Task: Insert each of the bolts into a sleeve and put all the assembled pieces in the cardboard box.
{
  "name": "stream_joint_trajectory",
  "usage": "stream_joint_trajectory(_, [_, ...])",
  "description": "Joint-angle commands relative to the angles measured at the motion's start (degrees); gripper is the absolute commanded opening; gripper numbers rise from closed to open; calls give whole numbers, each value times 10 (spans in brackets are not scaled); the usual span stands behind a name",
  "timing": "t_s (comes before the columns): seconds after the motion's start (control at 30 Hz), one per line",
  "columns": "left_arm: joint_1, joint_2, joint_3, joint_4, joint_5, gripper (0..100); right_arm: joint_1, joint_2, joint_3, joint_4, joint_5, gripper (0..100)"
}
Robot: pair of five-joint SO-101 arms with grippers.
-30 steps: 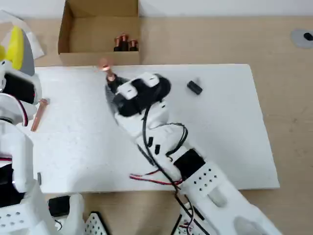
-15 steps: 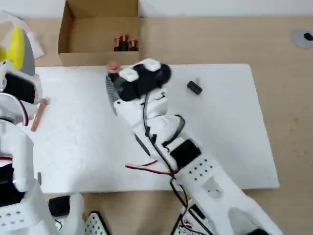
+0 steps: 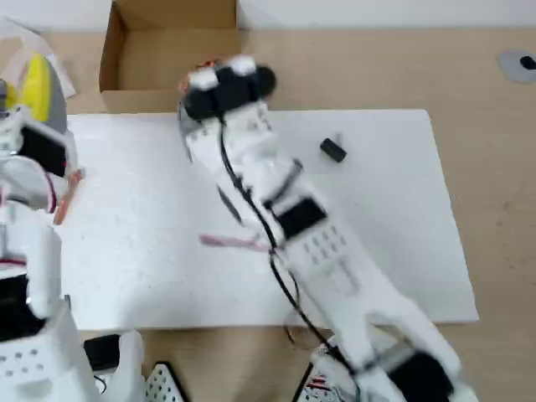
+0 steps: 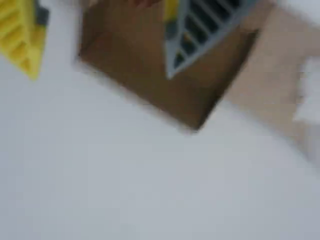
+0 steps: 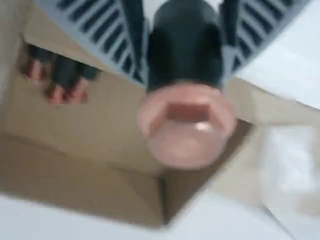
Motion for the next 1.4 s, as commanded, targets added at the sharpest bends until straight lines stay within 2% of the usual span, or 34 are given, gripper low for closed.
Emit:
stream_joint_trajectory(0.0, [-2, -6, 24, 1, -54, 174, 42, 145, -224, 18, 8, 9])
stream_joint_trajectory(0.3, [-2, -6, 94, 1, -128, 174, 87, 583, -713, 19, 10, 12])
stream_joint_trajectory(0.53, [-6, -6, 134, 1, -158, 178, 102, 914, -1048, 26, 53, 16])
stream_joint_trajectory(0.67, [-11, -6, 137, 1, -206, 178, 116, 1028, -1178, 86, 61, 137])
stream_joint_trajectory(0.8, [-9, -3, 139, -1, -211, 178, 123, 1070, -1226, 122, 61, 235])
stream_joint_trajectory(1.03, [-24, 0, 183, -33, -216, 179, 121, 1058, -1269, 191, 61, 253])
stream_joint_trajectory(1.23, [-81, 44, 171, -25, -276, 179, 125, 969, -1282, 329, 61, 251])
stream_joint_trajectory(1.37, [-97, 143, 99, 34, -336, 179, 128, 899, -1282, 433, 61, 251])
